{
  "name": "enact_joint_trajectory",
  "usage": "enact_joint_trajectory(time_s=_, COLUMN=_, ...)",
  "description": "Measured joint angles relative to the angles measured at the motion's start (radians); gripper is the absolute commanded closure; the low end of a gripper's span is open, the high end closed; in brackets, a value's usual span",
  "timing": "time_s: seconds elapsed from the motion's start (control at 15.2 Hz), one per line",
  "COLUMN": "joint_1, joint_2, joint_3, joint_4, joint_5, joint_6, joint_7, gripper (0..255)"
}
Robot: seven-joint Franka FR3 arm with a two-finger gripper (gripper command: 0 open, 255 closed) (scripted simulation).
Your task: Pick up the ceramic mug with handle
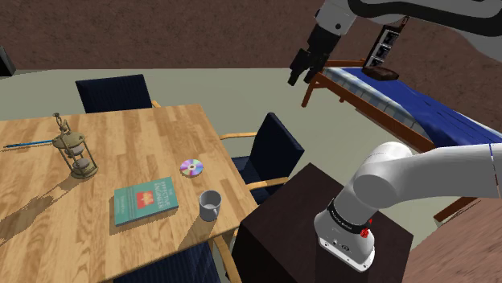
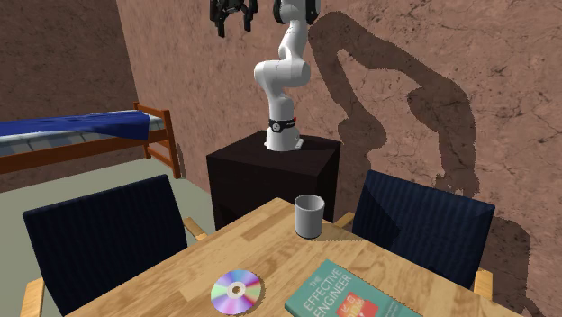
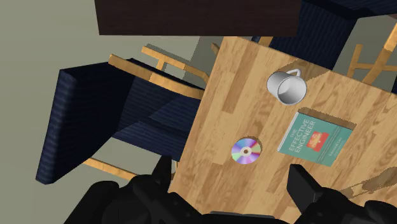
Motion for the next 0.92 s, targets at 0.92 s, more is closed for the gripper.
enact_joint_trajectory(time_s=0.92, joint_1=0.069, joint_2=0.113, joint_3=0.130, joint_4=-0.283, joint_5=0.076, joint_6=0.389, joint_7=0.072, gripper=0)
